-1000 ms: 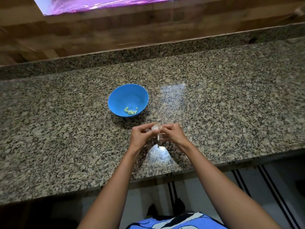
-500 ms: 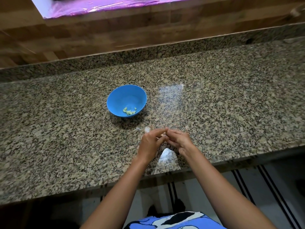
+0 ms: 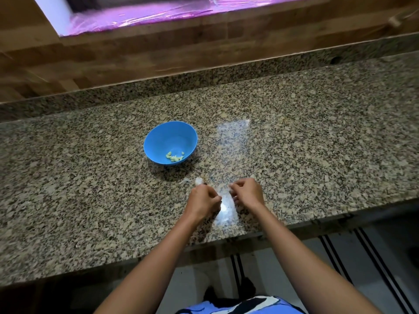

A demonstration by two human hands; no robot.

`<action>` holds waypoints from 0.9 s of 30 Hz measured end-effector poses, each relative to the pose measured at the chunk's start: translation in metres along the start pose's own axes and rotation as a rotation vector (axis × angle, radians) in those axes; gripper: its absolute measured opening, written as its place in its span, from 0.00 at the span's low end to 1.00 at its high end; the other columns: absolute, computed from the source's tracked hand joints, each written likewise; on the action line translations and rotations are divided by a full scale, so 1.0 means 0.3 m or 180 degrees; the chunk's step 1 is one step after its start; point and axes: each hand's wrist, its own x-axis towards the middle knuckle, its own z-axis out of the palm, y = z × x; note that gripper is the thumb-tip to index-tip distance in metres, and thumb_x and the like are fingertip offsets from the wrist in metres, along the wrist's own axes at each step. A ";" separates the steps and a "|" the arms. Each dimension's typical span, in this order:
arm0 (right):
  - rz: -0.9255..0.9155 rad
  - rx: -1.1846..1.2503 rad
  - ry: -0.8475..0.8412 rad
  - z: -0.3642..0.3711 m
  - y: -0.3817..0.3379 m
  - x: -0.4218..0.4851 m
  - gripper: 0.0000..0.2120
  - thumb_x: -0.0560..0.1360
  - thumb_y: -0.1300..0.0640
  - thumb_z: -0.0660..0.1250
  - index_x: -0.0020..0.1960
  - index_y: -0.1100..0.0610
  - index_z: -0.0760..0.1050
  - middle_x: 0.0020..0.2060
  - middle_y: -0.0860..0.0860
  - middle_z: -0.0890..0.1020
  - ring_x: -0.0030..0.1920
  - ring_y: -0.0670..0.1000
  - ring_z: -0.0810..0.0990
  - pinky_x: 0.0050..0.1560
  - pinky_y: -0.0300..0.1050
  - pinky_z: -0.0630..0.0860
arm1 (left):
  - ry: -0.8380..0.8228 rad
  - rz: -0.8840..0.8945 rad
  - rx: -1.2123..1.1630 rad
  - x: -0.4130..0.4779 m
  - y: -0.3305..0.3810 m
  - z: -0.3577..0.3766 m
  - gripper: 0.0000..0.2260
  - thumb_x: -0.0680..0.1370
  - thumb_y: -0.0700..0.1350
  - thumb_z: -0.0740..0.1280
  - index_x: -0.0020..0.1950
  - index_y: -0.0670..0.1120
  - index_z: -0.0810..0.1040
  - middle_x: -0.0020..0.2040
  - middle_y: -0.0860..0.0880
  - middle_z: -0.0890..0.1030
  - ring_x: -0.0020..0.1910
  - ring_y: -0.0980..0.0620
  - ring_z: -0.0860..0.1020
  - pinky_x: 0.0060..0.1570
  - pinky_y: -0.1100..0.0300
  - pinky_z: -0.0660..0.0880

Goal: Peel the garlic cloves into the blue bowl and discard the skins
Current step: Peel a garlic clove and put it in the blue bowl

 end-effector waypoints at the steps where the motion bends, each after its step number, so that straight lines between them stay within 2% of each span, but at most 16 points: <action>1: -0.0042 0.0039 -0.0047 -0.002 0.000 0.003 0.07 0.76 0.57 0.65 0.45 0.59 0.80 0.37 0.55 0.83 0.36 0.55 0.83 0.40 0.49 0.82 | -0.0038 -0.0023 0.0011 0.001 0.005 -0.002 0.02 0.76 0.42 0.69 0.45 0.44 0.81 0.38 0.49 0.83 0.36 0.57 0.81 0.41 0.58 0.81; 3: 0.0009 0.0197 -0.0166 -0.006 0.007 0.009 0.07 0.77 0.58 0.65 0.46 0.60 0.80 0.38 0.56 0.83 0.33 0.52 0.81 0.38 0.46 0.81 | -0.0112 0.0021 0.0127 0.002 0.008 -0.006 0.03 0.77 0.40 0.67 0.45 0.44 0.81 0.38 0.49 0.82 0.36 0.54 0.81 0.42 0.57 0.81; 6: -0.0033 0.0131 -0.0176 -0.002 0.017 0.016 0.07 0.77 0.59 0.65 0.44 0.58 0.79 0.37 0.54 0.83 0.33 0.51 0.80 0.40 0.48 0.81 | -0.0178 0.0130 0.0223 -0.025 -0.008 0.001 0.10 0.77 0.37 0.61 0.38 0.44 0.78 0.38 0.44 0.81 0.35 0.48 0.79 0.40 0.53 0.80; 8: -0.0003 0.0204 -0.0171 0.003 0.028 0.022 0.07 0.77 0.59 0.65 0.43 0.60 0.80 0.36 0.55 0.83 0.33 0.51 0.80 0.42 0.50 0.80 | -0.0138 0.0248 0.0295 -0.049 -0.035 0.013 0.13 0.74 0.33 0.58 0.34 0.43 0.76 0.37 0.43 0.80 0.33 0.50 0.76 0.36 0.53 0.78; 10: 0.0012 0.0276 -0.0153 0.005 0.039 0.027 0.07 0.77 0.59 0.65 0.45 0.62 0.80 0.36 0.56 0.83 0.33 0.51 0.79 0.42 0.50 0.80 | -0.0065 0.0360 0.0337 -0.044 -0.057 0.006 0.15 0.74 0.30 0.62 0.32 0.46 0.77 0.36 0.48 0.81 0.32 0.53 0.78 0.34 0.58 0.78; 13: -0.0110 0.0188 -0.0206 0.007 0.042 0.030 0.06 0.77 0.59 0.64 0.45 0.59 0.79 0.37 0.54 0.83 0.35 0.51 0.81 0.42 0.47 0.80 | -0.0184 0.0251 0.0101 -0.025 -0.052 -0.018 0.07 0.74 0.36 0.69 0.41 0.48 0.82 0.41 0.51 0.83 0.40 0.56 0.81 0.43 0.58 0.81; 15: -0.0253 0.0072 -0.0333 0.012 0.037 0.026 0.04 0.77 0.60 0.64 0.46 0.55 0.78 0.39 0.52 0.83 0.38 0.52 0.82 0.41 0.46 0.81 | -0.0132 0.0127 -0.0160 -0.016 -0.044 -0.022 0.05 0.74 0.41 0.71 0.49 0.47 0.82 0.43 0.50 0.83 0.40 0.55 0.81 0.43 0.56 0.81; 17: -0.0333 0.0212 -0.0448 0.021 0.044 0.026 0.05 0.77 0.62 0.64 0.49 0.56 0.78 0.39 0.52 0.82 0.37 0.51 0.81 0.39 0.44 0.81 | 0.0105 0.0054 -0.0268 -0.018 -0.039 -0.011 0.05 0.73 0.46 0.72 0.46 0.46 0.83 0.38 0.50 0.83 0.35 0.55 0.80 0.39 0.55 0.81; 19: -0.0297 0.0361 -0.0397 0.027 0.055 0.027 0.06 0.77 0.63 0.63 0.49 0.57 0.79 0.38 0.53 0.82 0.34 0.48 0.79 0.36 0.41 0.79 | 0.0215 0.0063 -0.0086 -0.028 -0.030 0.003 0.06 0.73 0.48 0.72 0.42 0.46 0.83 0.36 0.51 0.82 0.33 0.56 0.79 0.39 0.58 0.80; 22: -0.0224 0.0582 -0.0327 0.033 0.070 0.030 0.06 0.77 0.63 0.63 0.48 0.58 0.79 0.38 0.55 0.82 0.32 0.48 0.78 0.37 0.42 0.79 | 0.0165 -0.0106 -0.0161 -0.028 -0.023 0.007 0.05 0.73 0.45 0.73 0.42 0.44 0.83 0.36 0.49 0.83 0.33 0.56 0.79 0.36 0.63 0.78; 25: -0.0215 0.0643 -0.0311 0.036 0.074 0.030 0.06 0.77 0.63 0.63 0.47 0.58 0.79 0.37 0.54 0.82 0.32 0.48 0.78 0.39 0.44 0.79 | 0.0034 -0.0502 -0.0737 -0.020 -0.013 0.004 0.05 0.73 0.41 0.73 0.41 0.40 0.82 0.35 0.44 0.83 0.29 0.53 0.78 0.29 0.62 0.75; 27: -0.0223 0.0614 -0.0288 0.038 0.075 0.028 0.06 0.77 0.63 0.63 0.48 0.59 0.79 0.37 0.53 0.82 0.32 0.48 0.78 0.40 0.46 0.79 | 0.0006 -0.0584 -0.0633 -0.010 -0.008 0.004 0.05 0.73 0.42 0.72 0.40 0.40 0.80 0.34 0.45 0.83 0.28 0.54 0.77 0.27 0.63 0.73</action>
